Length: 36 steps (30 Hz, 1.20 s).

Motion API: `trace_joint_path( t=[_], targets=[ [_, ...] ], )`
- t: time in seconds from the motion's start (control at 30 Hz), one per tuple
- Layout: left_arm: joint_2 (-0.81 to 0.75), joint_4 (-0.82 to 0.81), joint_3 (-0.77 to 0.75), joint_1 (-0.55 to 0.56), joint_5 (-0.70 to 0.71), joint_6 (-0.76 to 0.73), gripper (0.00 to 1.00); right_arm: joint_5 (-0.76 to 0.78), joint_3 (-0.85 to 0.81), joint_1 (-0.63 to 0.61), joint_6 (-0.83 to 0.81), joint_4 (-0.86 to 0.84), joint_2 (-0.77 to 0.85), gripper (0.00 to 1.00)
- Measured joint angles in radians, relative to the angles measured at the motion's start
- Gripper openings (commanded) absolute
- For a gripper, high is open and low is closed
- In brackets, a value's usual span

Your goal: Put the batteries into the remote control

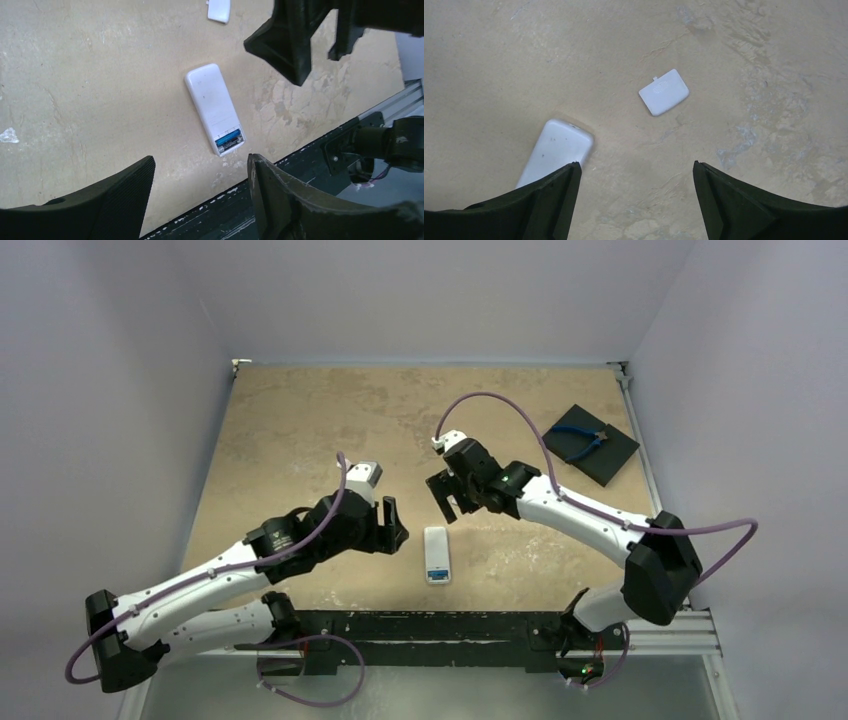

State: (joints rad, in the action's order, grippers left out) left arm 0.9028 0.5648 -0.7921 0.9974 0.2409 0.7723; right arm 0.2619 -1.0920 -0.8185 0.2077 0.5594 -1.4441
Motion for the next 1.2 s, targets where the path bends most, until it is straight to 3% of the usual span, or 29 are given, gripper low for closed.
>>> trace_joint_path(
  t=[0.2,0.53,1.2],
  targets=[
    [-0.074,0.065,-0.048,0.0,0.011,-0.056,0.77,-0.075,-0.031,0.057,-0.094,0.006,-0.051,0.99],
    [-0.138,0.108,-0.072,0.0,-0.042,-0.14,0.77,-0.159,-0.138,0.171,-0.229,0.023,-0.188,0.99],
    [-0.237,0.079,-0.016,0.0,-0.188,-0.195,0.77,-0.372,-0.05,0.307,-0.491,-0.156,-0.251,0.99]
  ],
)
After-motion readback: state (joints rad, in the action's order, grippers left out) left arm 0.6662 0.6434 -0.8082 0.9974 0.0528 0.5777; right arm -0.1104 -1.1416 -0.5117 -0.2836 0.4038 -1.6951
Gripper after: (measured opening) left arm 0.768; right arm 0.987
